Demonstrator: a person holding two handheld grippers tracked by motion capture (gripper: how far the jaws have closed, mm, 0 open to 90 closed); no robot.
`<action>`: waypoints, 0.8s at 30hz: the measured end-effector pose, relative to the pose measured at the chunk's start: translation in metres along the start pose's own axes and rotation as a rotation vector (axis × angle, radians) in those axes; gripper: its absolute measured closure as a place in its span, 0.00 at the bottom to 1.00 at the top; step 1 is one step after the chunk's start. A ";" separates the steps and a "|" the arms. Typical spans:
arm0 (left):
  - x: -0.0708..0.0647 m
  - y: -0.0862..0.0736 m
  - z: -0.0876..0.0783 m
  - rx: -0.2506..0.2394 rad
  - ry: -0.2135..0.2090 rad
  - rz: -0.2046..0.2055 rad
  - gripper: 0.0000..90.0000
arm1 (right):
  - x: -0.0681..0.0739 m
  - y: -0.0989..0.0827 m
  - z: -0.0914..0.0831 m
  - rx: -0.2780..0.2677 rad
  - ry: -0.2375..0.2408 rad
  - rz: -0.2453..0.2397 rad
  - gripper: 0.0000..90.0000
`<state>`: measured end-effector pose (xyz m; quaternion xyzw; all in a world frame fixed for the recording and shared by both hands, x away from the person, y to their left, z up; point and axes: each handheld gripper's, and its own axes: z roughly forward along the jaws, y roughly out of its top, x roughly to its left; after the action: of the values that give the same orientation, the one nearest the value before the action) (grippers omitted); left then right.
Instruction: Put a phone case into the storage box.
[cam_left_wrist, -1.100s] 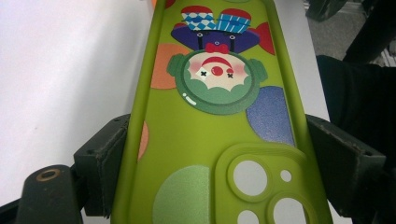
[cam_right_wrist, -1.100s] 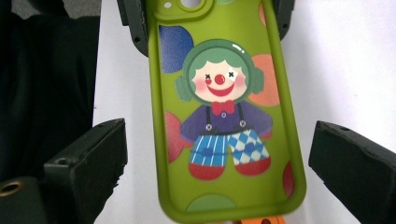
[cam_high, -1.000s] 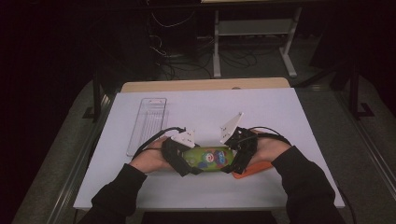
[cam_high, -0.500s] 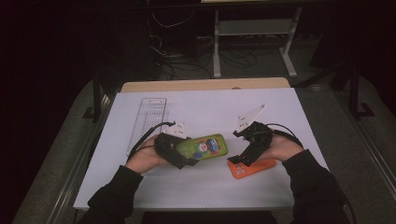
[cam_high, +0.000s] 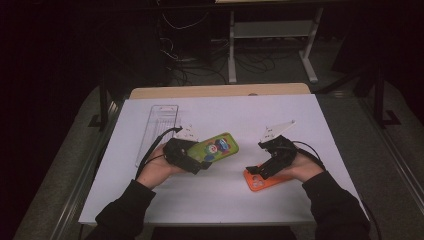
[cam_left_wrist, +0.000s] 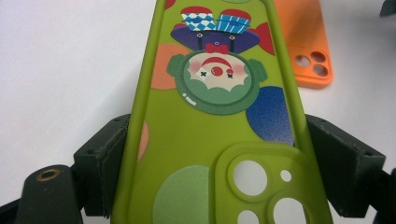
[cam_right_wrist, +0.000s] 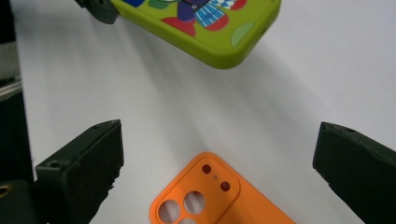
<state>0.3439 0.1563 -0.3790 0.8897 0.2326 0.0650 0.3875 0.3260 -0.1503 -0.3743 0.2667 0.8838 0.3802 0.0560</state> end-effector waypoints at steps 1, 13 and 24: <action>0.002 0.000 -0.001 0.008 0.004 0.012 0.17 | 0.001 -0.002 0.000 -0.012 -0.015 0.009 0.01; 0.005 0.000 -0.004 -0.029 0.046 -0.061 0.17 | 0.008 -0.025 0.002 -0.164 -0.133 0.111 0.02; 0.004 0.000 -0.003 -0.050 0.047 -0.086 0.17 | 0.008 -0.027 0.010 -0.207 -0.202 0.140 0.02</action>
<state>0.3467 0.1600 -0.3772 0.8672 0.2780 0.0746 0.4064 0.3105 -0.1554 -0.3996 0.3572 0.8091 0.4436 0.1450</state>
